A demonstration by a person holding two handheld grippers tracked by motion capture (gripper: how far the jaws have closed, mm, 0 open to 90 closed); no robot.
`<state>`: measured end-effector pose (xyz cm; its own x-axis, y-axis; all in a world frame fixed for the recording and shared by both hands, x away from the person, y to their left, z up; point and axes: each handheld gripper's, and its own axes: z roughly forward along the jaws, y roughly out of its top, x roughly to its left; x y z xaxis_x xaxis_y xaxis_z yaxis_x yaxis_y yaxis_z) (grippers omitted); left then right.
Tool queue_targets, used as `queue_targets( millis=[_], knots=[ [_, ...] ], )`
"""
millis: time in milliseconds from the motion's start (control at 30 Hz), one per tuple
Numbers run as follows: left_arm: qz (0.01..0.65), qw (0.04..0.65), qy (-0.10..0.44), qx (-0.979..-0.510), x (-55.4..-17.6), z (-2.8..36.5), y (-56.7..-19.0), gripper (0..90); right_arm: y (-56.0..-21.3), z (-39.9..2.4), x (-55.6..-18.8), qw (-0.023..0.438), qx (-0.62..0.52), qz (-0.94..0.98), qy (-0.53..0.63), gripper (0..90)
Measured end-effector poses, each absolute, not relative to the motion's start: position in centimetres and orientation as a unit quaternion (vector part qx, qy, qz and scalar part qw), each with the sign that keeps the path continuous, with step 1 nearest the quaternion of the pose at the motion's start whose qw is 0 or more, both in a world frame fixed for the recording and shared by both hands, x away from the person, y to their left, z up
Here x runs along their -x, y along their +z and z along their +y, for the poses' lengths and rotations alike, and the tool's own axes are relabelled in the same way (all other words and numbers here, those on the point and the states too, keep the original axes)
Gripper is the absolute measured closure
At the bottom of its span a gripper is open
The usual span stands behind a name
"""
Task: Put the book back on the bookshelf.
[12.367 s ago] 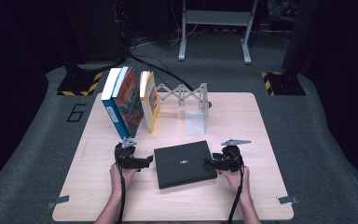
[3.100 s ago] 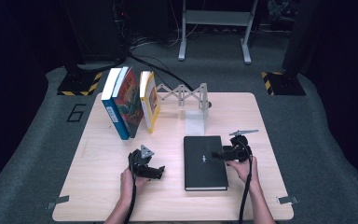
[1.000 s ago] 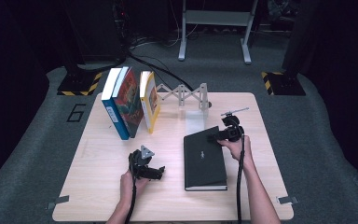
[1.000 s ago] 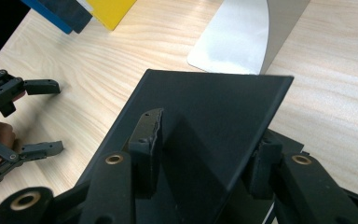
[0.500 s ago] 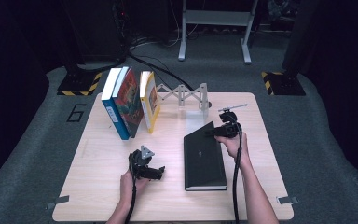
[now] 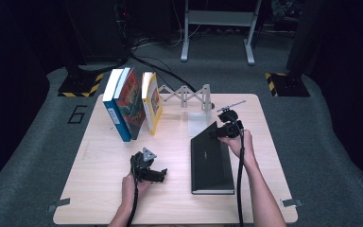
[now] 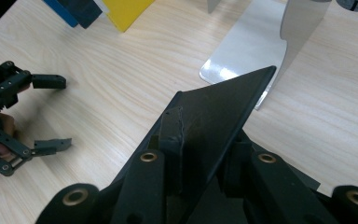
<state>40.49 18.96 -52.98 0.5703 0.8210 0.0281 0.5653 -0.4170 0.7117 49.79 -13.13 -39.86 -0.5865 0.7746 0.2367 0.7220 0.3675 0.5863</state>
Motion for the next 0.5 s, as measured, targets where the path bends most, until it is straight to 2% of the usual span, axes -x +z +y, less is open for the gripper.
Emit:
queue_targets(
  millis=[500],
  knots=[
    [0.423,0.336,0.19,-0.82,-40.5,19.0,-53.0,0.5,-38.4,-14.5,-50.1,0.069,-0.454,0.842,0.283,74.6]
  ],
)
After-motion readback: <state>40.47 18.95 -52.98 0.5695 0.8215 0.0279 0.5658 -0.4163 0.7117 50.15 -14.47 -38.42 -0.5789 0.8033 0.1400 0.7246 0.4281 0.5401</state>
